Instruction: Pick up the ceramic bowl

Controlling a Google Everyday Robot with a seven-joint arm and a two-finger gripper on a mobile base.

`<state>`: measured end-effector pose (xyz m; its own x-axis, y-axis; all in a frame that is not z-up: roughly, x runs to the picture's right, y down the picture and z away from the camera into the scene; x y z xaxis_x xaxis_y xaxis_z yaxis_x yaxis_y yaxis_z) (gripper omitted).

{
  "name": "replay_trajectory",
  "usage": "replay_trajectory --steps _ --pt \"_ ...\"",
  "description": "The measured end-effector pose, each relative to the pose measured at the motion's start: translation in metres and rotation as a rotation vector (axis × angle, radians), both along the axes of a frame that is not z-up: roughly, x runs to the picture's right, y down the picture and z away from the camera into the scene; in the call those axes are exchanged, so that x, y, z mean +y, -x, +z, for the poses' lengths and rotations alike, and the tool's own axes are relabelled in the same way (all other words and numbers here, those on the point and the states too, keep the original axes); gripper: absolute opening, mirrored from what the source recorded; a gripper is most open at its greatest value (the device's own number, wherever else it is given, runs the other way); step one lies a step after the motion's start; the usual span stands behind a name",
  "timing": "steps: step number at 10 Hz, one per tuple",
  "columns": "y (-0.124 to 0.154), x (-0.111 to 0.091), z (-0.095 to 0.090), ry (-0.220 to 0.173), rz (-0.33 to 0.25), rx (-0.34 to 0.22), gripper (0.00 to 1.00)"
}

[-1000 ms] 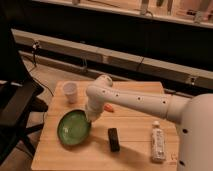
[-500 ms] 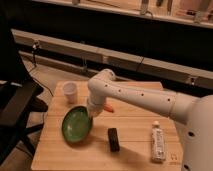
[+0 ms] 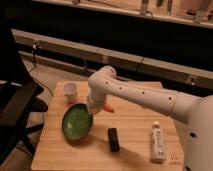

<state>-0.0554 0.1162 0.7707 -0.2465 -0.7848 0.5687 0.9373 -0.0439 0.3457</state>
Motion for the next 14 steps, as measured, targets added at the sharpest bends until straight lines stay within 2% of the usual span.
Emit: replay_trajectory --steps 14 --pt "-0.011 -0.030 -0.005 -0.026 0.001 -0.006 0.00"
